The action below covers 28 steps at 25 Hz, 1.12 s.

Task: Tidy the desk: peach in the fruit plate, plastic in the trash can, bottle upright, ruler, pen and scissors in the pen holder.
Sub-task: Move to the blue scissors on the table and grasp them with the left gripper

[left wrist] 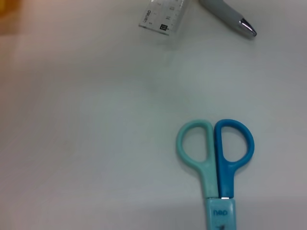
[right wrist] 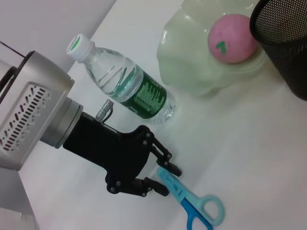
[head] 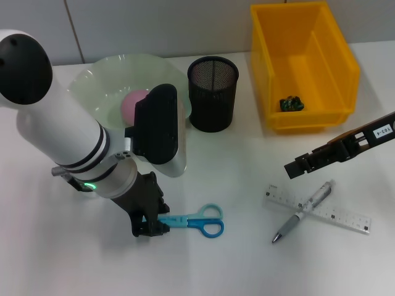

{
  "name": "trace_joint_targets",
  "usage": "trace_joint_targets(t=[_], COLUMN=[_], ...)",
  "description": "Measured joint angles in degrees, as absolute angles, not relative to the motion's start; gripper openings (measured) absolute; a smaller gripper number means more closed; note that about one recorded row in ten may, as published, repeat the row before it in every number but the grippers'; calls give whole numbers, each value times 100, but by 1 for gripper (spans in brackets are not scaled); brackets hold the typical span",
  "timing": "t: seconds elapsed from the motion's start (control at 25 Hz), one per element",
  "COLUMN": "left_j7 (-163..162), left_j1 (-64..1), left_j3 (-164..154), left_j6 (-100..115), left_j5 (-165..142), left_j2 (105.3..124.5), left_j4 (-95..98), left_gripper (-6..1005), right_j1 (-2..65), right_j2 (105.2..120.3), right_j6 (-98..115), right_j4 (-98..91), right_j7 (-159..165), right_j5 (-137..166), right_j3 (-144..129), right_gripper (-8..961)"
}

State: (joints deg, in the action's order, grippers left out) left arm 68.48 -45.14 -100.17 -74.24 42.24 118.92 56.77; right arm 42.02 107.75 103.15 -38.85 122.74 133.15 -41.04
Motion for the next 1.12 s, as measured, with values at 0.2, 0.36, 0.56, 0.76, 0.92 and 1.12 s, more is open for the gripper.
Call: trace_joint_targets(t=[0.2,0.36,0.56,0.76,0.92,1.12], left_j7=[6832,6771,6696,6675,6673,6671], left_j1=[-4555,-4578,-4594,-4651,-4670,-4699], left_j3=[-10078,-10084,-10139,-10152,-10152,-10162], left_j6=[-7448,-7476,-7480,-7567,-7580,-7579], left_j5=[4218,4120,4037,4003,4003,4005], left_j2=[11891,11893,11902,11909,11909,11909], left_j4=[5677,5703,5724,5728,5730,5718], left_gripper=[329,328,308,277,252,221], right_j1=[4201,4205,4217,4227,4227,4228], right_j2=[10775,10775,10775,10775,10775,10775], right_j6=[10309,10303,10279,10274,10274,10277], right_j4=[-3884,-3885,-3885,-3885,-3885,-3885], right_j7=[12271,12269,12269,12269,12265,12252], right_j5=[13315,13315,13315,13315,13315,13315], right_j3=[-4104,-4104,-4104,-4104,-4104,-4104], right_gripper=[738,737,737,738,738,737])
